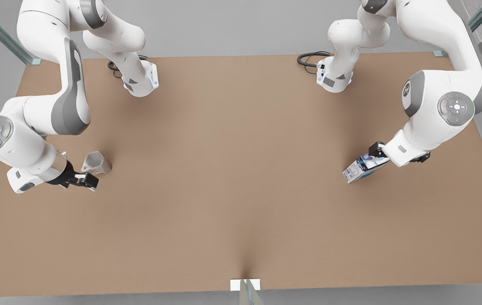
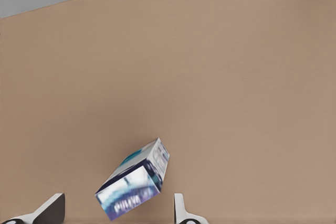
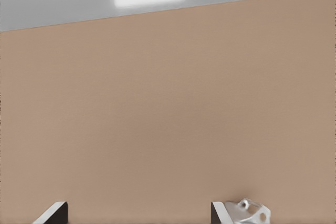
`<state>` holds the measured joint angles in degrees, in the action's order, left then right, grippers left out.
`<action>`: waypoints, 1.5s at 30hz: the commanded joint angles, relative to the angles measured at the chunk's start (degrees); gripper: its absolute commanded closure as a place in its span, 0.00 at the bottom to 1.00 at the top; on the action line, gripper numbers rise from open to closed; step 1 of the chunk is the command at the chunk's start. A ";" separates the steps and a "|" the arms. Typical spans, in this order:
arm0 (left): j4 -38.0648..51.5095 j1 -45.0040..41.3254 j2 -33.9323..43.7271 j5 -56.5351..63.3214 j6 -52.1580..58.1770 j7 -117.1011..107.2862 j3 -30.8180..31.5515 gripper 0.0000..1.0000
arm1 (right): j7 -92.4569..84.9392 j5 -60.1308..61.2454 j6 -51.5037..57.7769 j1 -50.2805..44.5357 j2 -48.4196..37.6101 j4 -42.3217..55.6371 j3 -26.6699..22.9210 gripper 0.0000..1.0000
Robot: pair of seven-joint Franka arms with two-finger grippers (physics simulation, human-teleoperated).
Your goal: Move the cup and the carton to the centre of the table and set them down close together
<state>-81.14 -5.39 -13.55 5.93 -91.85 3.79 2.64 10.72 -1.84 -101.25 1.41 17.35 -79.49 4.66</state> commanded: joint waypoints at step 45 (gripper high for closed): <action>0.11 0.03 -3.06 -0.40 0.79 -0.62 0.26 0.00 | -13.71 -0.36 -36.56 10.02 -15.68 -59.38 -0.26 0.00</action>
<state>-81.04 -5.36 -16.62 5.53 -91.05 3.16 2.90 -2.99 -2.20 -137.76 17.40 1.84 -139.07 4.47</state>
